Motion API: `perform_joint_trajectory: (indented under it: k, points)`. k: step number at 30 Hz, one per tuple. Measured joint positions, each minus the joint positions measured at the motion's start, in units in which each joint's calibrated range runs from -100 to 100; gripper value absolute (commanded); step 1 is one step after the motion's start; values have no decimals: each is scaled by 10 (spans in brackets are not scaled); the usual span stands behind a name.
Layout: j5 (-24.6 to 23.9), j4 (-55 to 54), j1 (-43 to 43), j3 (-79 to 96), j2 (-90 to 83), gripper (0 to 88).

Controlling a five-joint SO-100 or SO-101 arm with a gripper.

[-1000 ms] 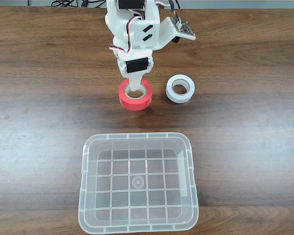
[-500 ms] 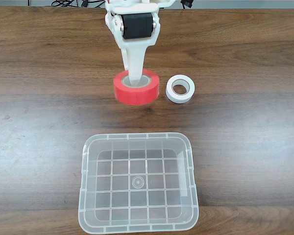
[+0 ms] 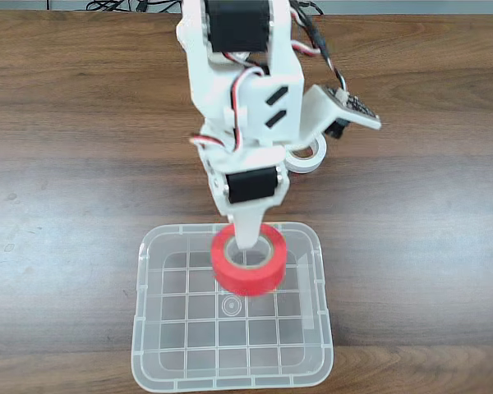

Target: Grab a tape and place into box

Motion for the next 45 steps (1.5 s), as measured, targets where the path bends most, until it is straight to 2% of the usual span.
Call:
perform_joint_trajectory:
  k: [8,20,25,28,41,45]
  points:
    - [0,0,-5,-154,180,57]
    - [0,0,-2,-179,261,63]
    - [0,0,2,-179,265,175]
    - [0,0,5,-181,265,187]
    - [0,6,5,-185,265,178]
    - [-8,33,5,-185,265,71]
